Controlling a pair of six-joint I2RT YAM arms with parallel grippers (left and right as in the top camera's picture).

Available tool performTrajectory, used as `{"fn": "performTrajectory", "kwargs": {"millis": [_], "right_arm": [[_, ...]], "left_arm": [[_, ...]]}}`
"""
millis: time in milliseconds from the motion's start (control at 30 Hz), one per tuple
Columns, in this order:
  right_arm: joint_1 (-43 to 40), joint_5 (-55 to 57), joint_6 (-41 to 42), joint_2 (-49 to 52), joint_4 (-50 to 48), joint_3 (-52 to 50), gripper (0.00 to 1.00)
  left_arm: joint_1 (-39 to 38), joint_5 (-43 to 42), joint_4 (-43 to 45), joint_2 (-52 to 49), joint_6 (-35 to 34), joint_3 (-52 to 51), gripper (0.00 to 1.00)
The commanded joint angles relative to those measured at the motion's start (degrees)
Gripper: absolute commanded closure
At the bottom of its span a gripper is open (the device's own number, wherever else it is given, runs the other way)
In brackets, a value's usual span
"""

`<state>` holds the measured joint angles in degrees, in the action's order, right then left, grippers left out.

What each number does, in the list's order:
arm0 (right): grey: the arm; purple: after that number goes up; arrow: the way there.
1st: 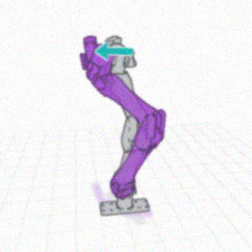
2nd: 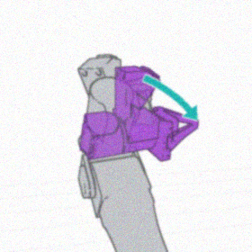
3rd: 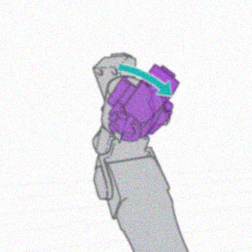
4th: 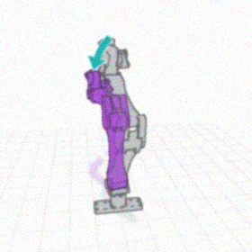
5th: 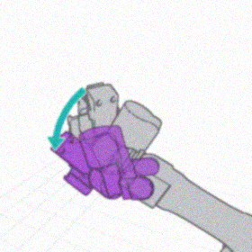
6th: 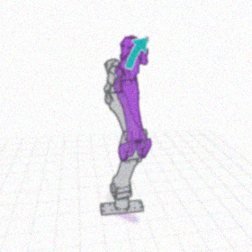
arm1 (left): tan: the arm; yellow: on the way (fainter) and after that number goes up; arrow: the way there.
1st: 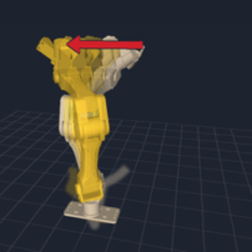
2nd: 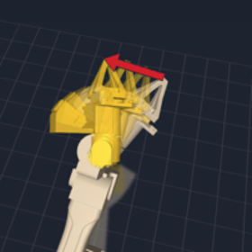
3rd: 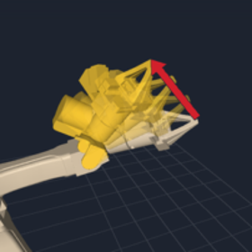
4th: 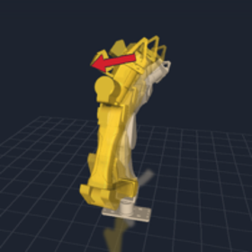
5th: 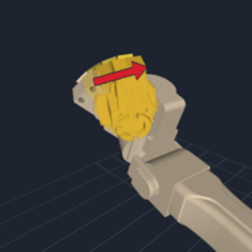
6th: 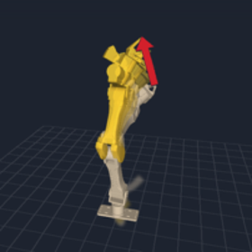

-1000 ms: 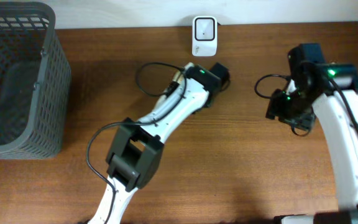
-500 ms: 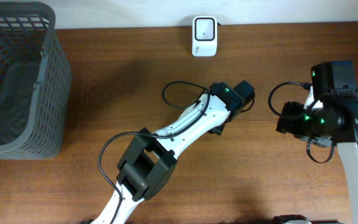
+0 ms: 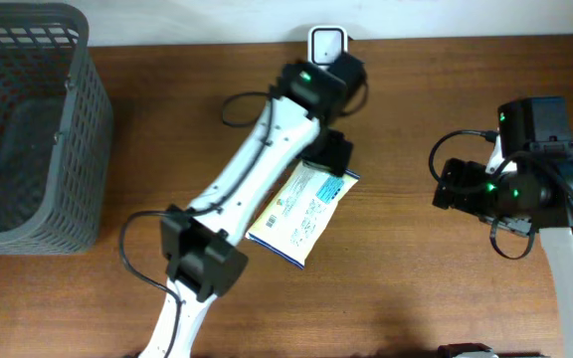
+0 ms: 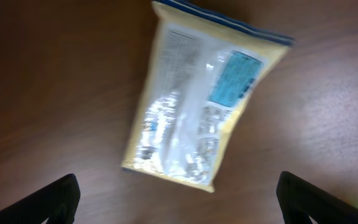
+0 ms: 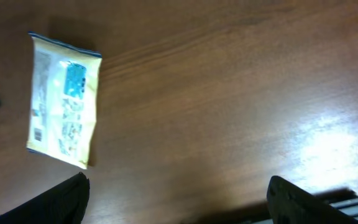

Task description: Scan the item barcode

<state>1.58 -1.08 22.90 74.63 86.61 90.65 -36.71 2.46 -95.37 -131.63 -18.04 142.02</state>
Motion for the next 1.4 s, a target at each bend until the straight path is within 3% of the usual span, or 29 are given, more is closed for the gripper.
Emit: {"fn": "performTrajectory", "kwargs": {"millis": [0,33,67,133,233,300,367,400,500,600,867,1133,1233,1367], "right_arm": [[-0.09,-3.89,0.02,0.90,-2.10,-0.35,0.09],[-0.04,-4.83,0.02,1.31,-3.30,-1.07,0.12],[-0.04,-5.53,0.02,1.57,-4.11,-1.60,0.23],[-0.04,-9.07,0.02,2.69,-7.23,-3.56,0.53],[-0.02,-15.69,0.04,4.90,-14.23,-8.17,0.84],[0.59,-20.22,0.02,6.75,-20.09,-11.80,0.96],[2.19,-24.28,0.02,9.20,-26.73,-15.28,0.96],[3.23,-26.10,0.04,10.49,-30.12,-16.68,0.96],[7.48,-30.51,0.09,15.72,-40.94,-19.71,0.96],[12.09,-28.22,5.11,22.75,-48.06,-19.74,0.96],[17.81,-20.74,12.26,38.07,-56.48,-19.74,0.96],[17.70,-7.45,14.49,39.50,-51.01,-17.94,0.96],[16.63,0.00,14.51,39.50,-41.79,-12.41,0.96],[14.43,1.77,14.75,39.50,-33.09,-7.32,0.96]], "left_arm": [[4.98,3.61,-1.27,1.05,1.42,2.08,0.00],[6.32,4.35,-1.36,1.03,1.42,1.95,0.01],[7.80,4.85,-1.20,1.03,1.40,1.51,0.01],[10.67,4.48,-1.20,1.01,1.40,0.61,0.28],[13.27,4.44,-1.16,1.01,1.40,-2.14,0.52],[14.14,4.44,-0.68,1.01,1.38,-5.31,0.75],[14.27,4.46,0.63,1.01,1.38,-8.52,0.97],[14.27,4.44,1.70,1.01,1.38,-10.27,1.00],[14.27,4.39,5.46,1.01,0.72,-16.00,1.00],[14.27,2.38,8.46,1.01,0.74,-21.00,1.00],[14.27,0.48,9.68,1.01,0.76,-23.91,1.00],[14.12,-7.26,10.97,1.01,1.75,-23.91,1.00],[13.46,-14.40,11.06,1.01,7.28,-23.91,1.00],[11.23,-20.31,11.19,1.01,12.74,-23.91,1.00]]}}
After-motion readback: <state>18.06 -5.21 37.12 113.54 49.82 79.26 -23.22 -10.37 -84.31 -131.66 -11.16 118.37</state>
